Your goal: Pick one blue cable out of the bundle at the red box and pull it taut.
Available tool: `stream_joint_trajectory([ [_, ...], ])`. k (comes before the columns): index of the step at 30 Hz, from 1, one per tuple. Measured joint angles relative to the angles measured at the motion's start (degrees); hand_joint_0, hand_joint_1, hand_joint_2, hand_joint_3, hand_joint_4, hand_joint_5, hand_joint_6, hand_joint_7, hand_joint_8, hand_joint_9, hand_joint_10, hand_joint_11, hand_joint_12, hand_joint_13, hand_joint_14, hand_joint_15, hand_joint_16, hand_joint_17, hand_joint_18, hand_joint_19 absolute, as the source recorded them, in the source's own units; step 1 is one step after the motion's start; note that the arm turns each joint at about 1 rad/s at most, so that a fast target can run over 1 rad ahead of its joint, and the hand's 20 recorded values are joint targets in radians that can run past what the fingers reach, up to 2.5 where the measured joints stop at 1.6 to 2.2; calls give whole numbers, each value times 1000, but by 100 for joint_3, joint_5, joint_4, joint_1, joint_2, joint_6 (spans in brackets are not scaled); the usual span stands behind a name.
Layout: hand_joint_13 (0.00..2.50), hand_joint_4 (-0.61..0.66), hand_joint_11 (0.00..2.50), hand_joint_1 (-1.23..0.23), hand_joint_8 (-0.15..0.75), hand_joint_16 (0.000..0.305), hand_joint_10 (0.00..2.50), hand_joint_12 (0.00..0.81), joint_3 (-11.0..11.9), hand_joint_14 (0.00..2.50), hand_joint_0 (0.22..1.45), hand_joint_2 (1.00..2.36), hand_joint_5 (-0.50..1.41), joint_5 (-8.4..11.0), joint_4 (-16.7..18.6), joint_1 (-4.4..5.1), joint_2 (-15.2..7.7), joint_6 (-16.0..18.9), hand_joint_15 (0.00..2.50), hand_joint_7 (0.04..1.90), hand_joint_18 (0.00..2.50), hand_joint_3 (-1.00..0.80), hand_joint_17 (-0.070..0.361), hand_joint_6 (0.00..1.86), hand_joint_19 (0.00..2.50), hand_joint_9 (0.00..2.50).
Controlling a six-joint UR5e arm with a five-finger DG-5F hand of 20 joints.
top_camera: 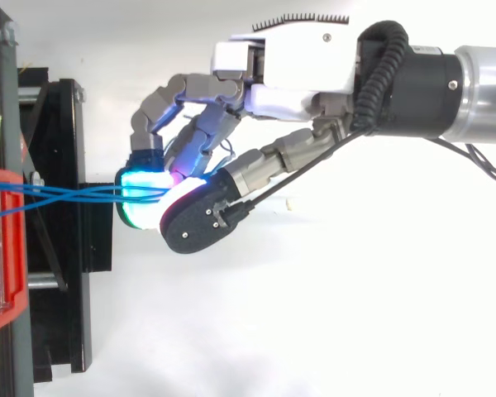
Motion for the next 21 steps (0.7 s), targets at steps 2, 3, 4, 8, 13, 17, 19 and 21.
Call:
stream_joint_trajectory([
  [2, 684, 157, 1433, -672, 333, 54, 5, 391, 0, 22, 592, 1010, -178, 0, 1, -3, 0, 4, 623, 922, 506, -348, 122, 835, 518, 1031],
  [3, 683, 154, 1442, -672, 333, 54, 6, 392, 0, 22, 593, 1011, -178, 0, 2, -5, 0, 6, 619, 921, 507, -346, 121, 836, 519, 1031],
  [4, 683, 158, 1440, -676, 337, 54, 5, 392, 0, 22, 595, 1012, -179, 0, 1, -7, 0, 7, 620, 932, 509, -329, 121, 838, 517, 1032],
  [8, 683, 145, 1444, -684, 336, 54, 5, 392, 0, 20, 599, 1013, -181, 5, -10, -14, 1, 10, 620, 969, 510, -285, 121, 843, 518, 1028],
  [13, 684, 169, 1448, -695, 343, 55, 4, 396, 0, 21, 570, 1008, -187, 5, -9, -18, 3, 2, 620, 925, 513, -372, 123, 859, 514, 1020],
  [17, 682, 172, 1438, -677, 347, 55, 4, 397, 1, 20, 552, 1005, -187, 31, -1, -31, 4, -55, 622, 905, 518, -435, 125, 859, 515, 1023],
  [19, 681, 167, 1439, -675, 343, 55, 4, 399, 4, 21, 551, 1004, -186, 70, -8, -38, 7, -86, 619, 904, 519, -429, 125, 858, 512, 1022],
  [21, 681, 168, 1428, -670, 343, 55, 5, 398, 6, 20, 551, 1004, -186, 91, -11, -40, 10, -104, 619, 917, 518, -428, 125, 857, 513, 1022],
])
